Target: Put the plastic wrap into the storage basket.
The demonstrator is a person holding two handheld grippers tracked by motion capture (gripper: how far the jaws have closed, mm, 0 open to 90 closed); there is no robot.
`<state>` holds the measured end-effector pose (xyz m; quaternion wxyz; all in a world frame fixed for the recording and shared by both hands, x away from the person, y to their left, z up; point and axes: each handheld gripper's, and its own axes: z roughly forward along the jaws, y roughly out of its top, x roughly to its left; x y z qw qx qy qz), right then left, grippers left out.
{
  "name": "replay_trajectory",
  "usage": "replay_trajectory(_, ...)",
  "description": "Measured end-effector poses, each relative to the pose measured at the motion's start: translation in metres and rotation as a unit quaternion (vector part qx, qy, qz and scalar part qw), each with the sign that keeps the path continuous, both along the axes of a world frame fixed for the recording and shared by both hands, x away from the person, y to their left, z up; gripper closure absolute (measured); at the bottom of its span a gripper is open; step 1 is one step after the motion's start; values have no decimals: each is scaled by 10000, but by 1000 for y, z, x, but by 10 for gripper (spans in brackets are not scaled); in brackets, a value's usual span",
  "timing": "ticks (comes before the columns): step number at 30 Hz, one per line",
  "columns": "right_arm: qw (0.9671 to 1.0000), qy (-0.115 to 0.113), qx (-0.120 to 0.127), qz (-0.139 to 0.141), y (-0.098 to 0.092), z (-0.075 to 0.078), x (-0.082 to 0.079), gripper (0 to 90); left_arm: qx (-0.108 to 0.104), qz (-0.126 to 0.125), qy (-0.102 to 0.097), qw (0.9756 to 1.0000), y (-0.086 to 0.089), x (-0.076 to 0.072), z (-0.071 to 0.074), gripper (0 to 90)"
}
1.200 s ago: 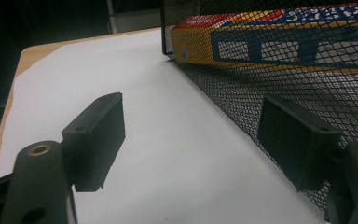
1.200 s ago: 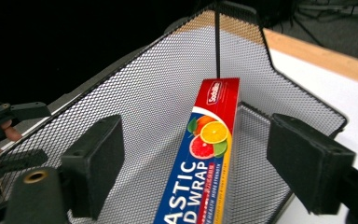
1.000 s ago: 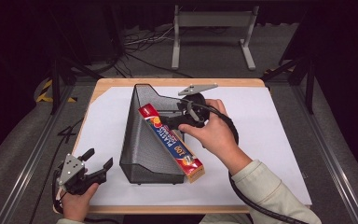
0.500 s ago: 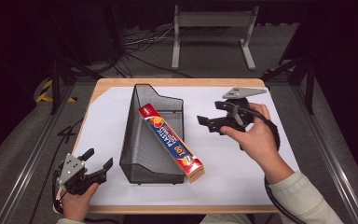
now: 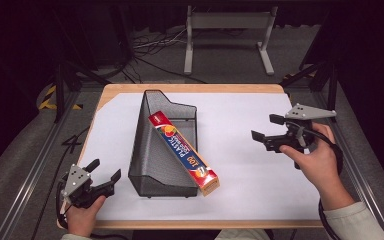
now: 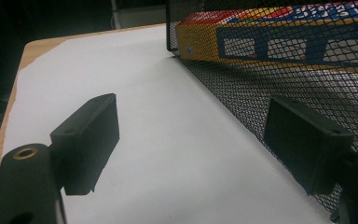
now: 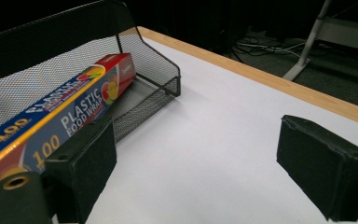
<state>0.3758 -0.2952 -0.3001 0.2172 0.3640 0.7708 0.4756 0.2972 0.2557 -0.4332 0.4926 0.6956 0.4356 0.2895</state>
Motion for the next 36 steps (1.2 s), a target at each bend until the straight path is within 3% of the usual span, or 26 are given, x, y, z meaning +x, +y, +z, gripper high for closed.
replay_trajectory(6,10000,-36,23,-44,-23,-23,-2,97,13,-9,-8,10000,-1,0,0,192)
replay_trajectory(7,10000,50,-18,-78,-29,-36,-3,95,17,1,-4,10000,-1,0,0,192)
replay_trajectory(8,10000,50,-18,-78,-29,-36,-3,95,32,4,-11,10000,-1,0,-1,192)
replay_trajectory(10,9999,134,-2,-98,-34,-51,-5,95,43,1,-3,10000,-1,0,-1,191)
replay_trajectory(11,9997,206,57,-102,-38,-66,-6,94,56,4,1,10000,-1,1,-1,191)
replay_trajectory(13,9996,217,130,-117,-42,-79,-8,80,55,54,-22,10000,-1,1,-2,185)
replay_trajectory(15,9997,3,165,-178,-46,-90,-10,64,65,87,-68,9999,0,1,-2,169)
replay_trajectory(16,9997,3,165,-178,-46,-90,-10,64,65,87,-68,9999,0,1,-2,165)
replay_trajectory(17,9993,-165,230,-225,-47,-96,-10,44,75,88,-72,9999,0,1,-2,165)
replay_trajectory(18,9991,-168,253,-297,-49,-109,-10,40,59,89,-67,9999,0,1,-2,162)
replay_trajectory(19,9991,-168,253,-297,-49,-109,-10,40,60,80,-69,9999,-1,1,-2,162)
replay_trajectory(22,9997,-144,-113,-164,-51,-123,-13,40,101,22,-54,9999,-2,3,-3,162)
replay_trajectory(28,9997,104,-31,-224,-59,-137,-20,40,118,-55,27,9999,-3,6,-5,162)
replay_trajectory(36,9997,134,-86,-202,-58,-139,-22,39,136,-80,109,9998,-2,8,-7,163)
